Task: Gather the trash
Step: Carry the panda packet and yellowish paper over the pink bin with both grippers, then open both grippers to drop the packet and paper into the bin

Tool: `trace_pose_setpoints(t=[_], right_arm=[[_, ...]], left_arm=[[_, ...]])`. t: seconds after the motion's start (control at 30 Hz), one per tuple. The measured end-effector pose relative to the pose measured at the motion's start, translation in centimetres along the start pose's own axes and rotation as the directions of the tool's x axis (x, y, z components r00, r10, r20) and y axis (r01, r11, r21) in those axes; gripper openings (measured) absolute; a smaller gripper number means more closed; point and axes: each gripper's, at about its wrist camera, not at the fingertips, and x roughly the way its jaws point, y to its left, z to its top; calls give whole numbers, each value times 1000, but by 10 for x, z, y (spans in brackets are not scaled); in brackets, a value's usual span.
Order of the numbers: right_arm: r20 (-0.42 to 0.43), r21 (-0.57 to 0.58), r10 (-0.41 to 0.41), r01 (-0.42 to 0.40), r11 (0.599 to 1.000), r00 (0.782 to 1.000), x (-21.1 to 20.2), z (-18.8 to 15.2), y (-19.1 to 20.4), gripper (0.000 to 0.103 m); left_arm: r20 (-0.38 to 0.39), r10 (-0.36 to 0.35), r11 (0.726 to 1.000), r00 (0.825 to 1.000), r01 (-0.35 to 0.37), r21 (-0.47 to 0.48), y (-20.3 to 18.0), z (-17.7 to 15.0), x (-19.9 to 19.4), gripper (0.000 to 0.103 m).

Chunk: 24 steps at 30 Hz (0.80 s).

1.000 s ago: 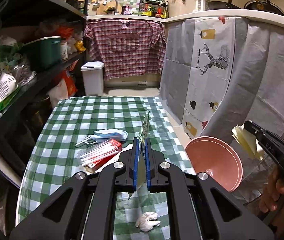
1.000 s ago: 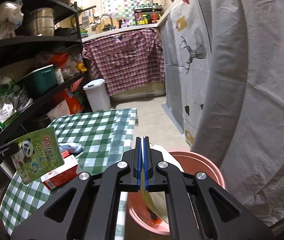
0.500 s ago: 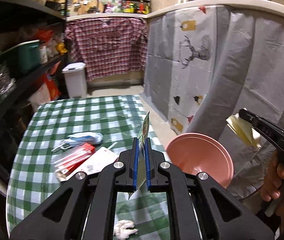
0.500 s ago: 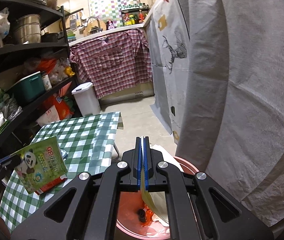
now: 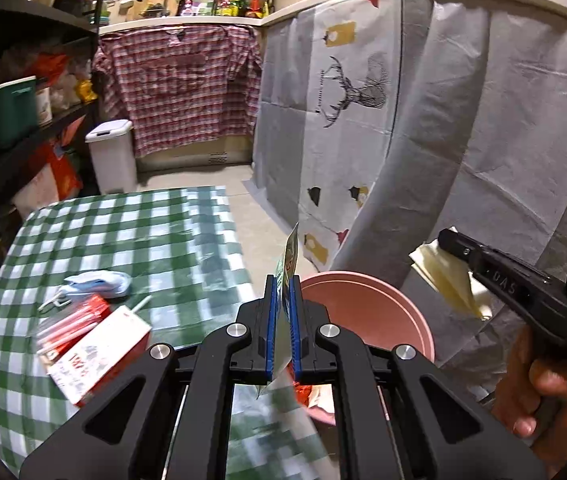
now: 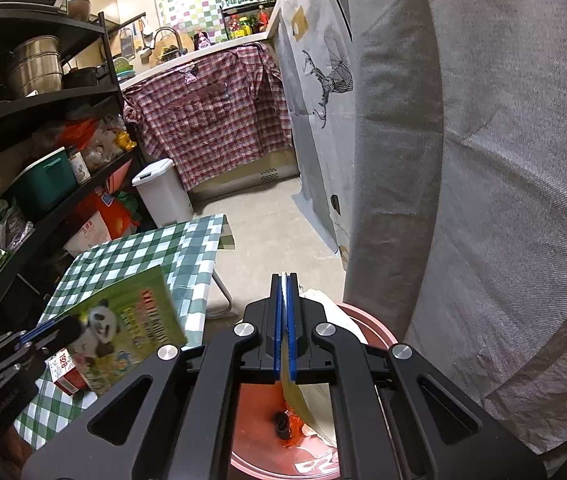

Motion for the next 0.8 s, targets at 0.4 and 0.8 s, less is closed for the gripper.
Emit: trace_pose_setpoints(t=[0.4, 0.8], right_arm=[[-28, 21, -13, 13, 1000, 1000, 7, -2, -9, 3], [-113, 29, -45, 48, 998, 993, 30, -11, -13, 9]], left_arm=[[-69, -41, 999, 997, 42, 16, -25, -13, 39, 6], [-143, -43, 999, 989, 46, 12, -33, -30, 69, 7]])
